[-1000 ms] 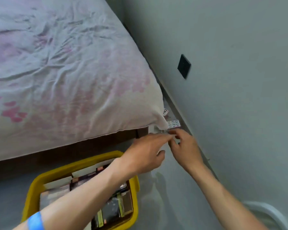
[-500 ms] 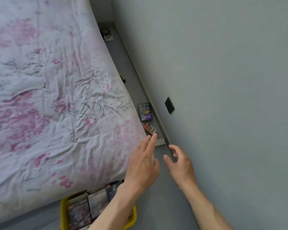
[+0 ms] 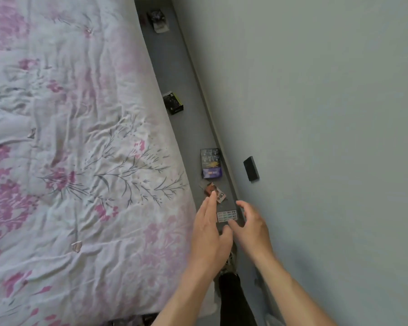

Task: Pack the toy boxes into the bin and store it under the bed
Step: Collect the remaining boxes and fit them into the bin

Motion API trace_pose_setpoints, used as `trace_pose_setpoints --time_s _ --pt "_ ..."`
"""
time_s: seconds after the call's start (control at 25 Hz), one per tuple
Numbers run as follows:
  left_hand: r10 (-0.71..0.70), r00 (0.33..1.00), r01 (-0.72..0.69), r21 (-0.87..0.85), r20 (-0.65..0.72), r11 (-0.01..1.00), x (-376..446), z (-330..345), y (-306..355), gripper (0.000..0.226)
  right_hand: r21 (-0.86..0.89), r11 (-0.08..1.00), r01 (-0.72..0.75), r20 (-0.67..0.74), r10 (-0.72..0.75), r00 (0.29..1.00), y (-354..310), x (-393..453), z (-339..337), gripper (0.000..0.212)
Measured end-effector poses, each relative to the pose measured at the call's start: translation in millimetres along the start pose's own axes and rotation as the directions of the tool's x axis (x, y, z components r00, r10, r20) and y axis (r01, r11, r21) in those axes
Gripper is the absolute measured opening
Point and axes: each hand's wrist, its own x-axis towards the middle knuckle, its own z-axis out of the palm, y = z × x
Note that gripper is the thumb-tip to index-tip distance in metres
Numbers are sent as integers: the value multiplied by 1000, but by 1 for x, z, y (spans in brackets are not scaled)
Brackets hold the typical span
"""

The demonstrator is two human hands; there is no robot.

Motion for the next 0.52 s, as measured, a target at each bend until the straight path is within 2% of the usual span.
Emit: trace_pose_setpoints --time_s 0.12,0.2,0.24,0.32,0.4,0.44,0.48,0.52 --pt "-167 986 163 -128 -20 978 77 68 -40 78 -53 999 9 160 -1 987 59 72 50 38" --pt "-293 956 289 -258 21 922 123 119 -68 75 -90 996 -24 221 44 974 105 106 81 21" --pt "-374 927 361 -294 13 885 143 139 -85 75 -171 985 -16 260 61 964 125 122 95 18" --pt "-563 826 526 -324 -24 786 180 176 -122 77 -259 966 -4 352 99 931 168 160 125 32" --pt "-725 685 661 -360 -67 658 203 200 -155 78 -306 952 22 459 127 879 201 189 154 57" --pt "-749 658 680 -363 -83 637 209 208 -163 77 -357 933 47 511 153 846 210 200 162 64" --pt "-743 662 675 -352 -101 649 215 217 -171 75 -423 894 148 539 117 834 221 210 171 62" --pt "-731 673 661 -351 -112 663 221 228 -180 72 -461 859 222 534 69 843 232 217 182 50"
